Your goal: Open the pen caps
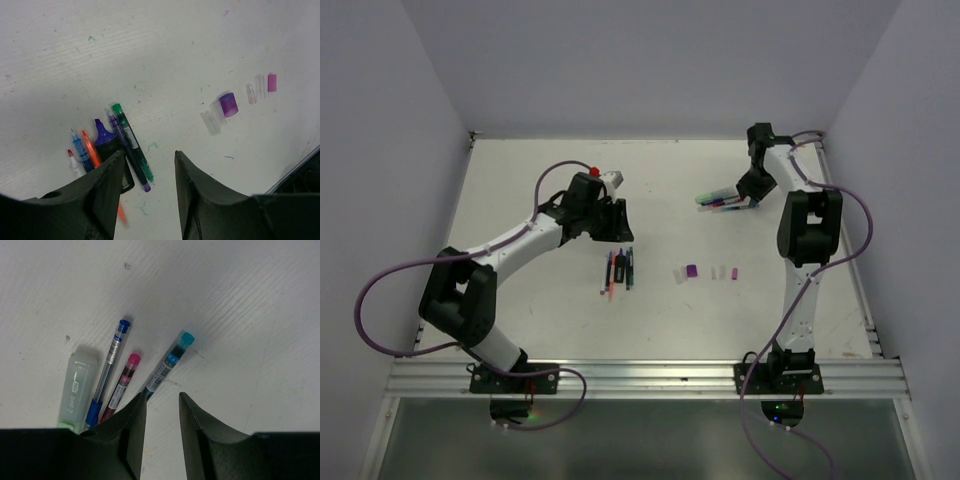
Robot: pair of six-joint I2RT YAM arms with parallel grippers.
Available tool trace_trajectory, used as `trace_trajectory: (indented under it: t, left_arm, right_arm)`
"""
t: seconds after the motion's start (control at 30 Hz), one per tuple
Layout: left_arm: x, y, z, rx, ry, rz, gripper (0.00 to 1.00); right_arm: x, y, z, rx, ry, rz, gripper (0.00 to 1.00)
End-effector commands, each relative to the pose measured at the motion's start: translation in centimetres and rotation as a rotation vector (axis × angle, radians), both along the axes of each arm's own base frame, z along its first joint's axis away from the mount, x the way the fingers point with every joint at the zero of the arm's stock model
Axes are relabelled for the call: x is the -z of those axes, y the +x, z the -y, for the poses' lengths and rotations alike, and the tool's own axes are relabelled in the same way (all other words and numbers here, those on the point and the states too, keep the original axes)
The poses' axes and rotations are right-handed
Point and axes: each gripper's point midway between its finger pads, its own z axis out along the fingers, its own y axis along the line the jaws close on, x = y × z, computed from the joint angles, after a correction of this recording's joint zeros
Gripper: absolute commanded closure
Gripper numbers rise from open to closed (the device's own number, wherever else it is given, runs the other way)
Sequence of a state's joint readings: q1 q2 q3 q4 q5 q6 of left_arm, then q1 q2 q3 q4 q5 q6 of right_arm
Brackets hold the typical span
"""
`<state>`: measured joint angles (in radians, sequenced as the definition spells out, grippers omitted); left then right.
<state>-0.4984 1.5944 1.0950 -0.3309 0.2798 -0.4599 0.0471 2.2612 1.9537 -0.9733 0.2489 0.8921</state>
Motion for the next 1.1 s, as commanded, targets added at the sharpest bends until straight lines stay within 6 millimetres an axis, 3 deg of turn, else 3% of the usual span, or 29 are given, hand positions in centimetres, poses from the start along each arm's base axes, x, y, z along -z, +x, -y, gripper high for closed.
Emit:
trace_trajectory:
  t: [0.0, 0.47, 0.57, 0.6, 0.7, 0.8, 1.03, 1.07]
  left_arm:
    - [-2.4, 1.0, 0.0, 0.004, -0.02, 0.059, 0.52]
    - [-2.2, 1.4, -0.5, -0.01, -0.013, 0.051, 0.52]
    - [-2.2, 1.4, -0.5, -0.003, -0.011, 0.051, 0.52]
    - [-2.2, 1.4, -0.6, -0.002, -0.011, 0.051, 0.52]
    - [-2.3, 1.3, -0.5, 0.007, -0.015, 0.049, 0.52]
    - [-2.6, 1.0, -0.3, 0.022, -0.026, 0.052, 0.52]
    - [-3.4, 0.1, 0.8, 0.086, -0.09, 0.042, 0.54]
    - [-3.8, -0.1, 1.0, 0.099, -0.105, 0.047, 0.54]
  right_arm:
    - [-0.2, 0.8, 0.9, 0.019, -0.045, 0.018, 0.64]
    - [2.9, 0.4, 1.3, 0.026, -0.044, -0.048, 0.67]
    - [3.3, -0.5, 1.3, 0.024, -0.041, -0.071, 0.76]
    - [3.3, -1.1, 1.3, 0.022, -0.039, -0.084, 0.86]
    - [4.0, -2.6, 1.0, 0.016, -0.021, -0.123, 1.0]
    - [4.0, -4.5, 0.8, 0.017, -0.013, -0.149, 1.0]
    - [0.1, -7.3, 0.6, 0.0, 0.007, -0.083, 1.0]
    - [-1.8, -7.2, 0.6, -0.008, 0.011, -0.031, 1.0]
